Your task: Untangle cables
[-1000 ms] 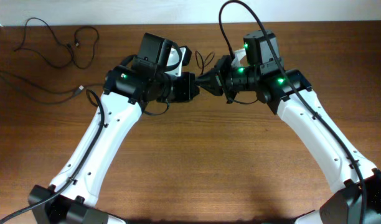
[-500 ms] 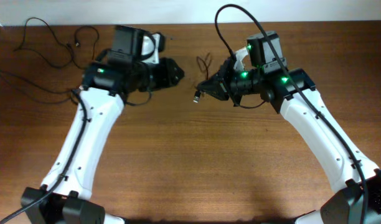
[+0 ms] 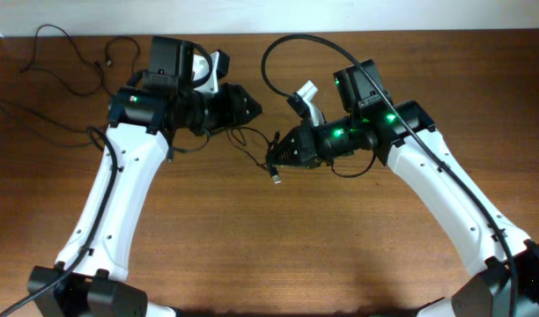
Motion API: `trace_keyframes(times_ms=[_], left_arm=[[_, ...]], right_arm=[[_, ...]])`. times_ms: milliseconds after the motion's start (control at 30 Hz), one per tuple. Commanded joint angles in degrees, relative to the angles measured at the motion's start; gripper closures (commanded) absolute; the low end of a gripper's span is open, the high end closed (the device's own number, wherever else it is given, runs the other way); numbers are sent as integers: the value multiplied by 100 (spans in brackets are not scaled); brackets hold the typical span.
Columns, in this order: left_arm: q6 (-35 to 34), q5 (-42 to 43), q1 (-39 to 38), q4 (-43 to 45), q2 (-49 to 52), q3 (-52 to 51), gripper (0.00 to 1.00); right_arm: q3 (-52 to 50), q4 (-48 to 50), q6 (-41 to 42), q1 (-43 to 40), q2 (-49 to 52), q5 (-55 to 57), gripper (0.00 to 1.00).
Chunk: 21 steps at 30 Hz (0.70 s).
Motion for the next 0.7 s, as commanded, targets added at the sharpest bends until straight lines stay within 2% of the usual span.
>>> trace_keyframes(times_ms=[0, 67, 167, 233, 300, 500, 667], left_arm=[[-28, 144, -133, -284, 9, 83, 50], [-31, -50, -146, -269, 9, 83, 51], [-133, -1532, -140, -245, 9, 83, 50], [-317, -1228, -142, -264, 9, 83, 49], [-337, -492, -232, -264, 9, 83, 49], [-1445, -522, -752, -262, 144, 83, 52], [-1897, -496, -822, -260, 409, 83, 51]], right_arm=[[13, 2, -232, 20, -105, 713, 96], [13, 2, -232, 20, -105, 1296, 96], [13, -66, -232, 20, -105, 2052, 96], [11, -79, -229, 20, -101, 2170, 96], [13, -31, -68, 20, -101, 2164, 96], [13, 238, 184, 26, -101, 1805, 96], [13, 251, 181, 31, -101, 1803, 96]])
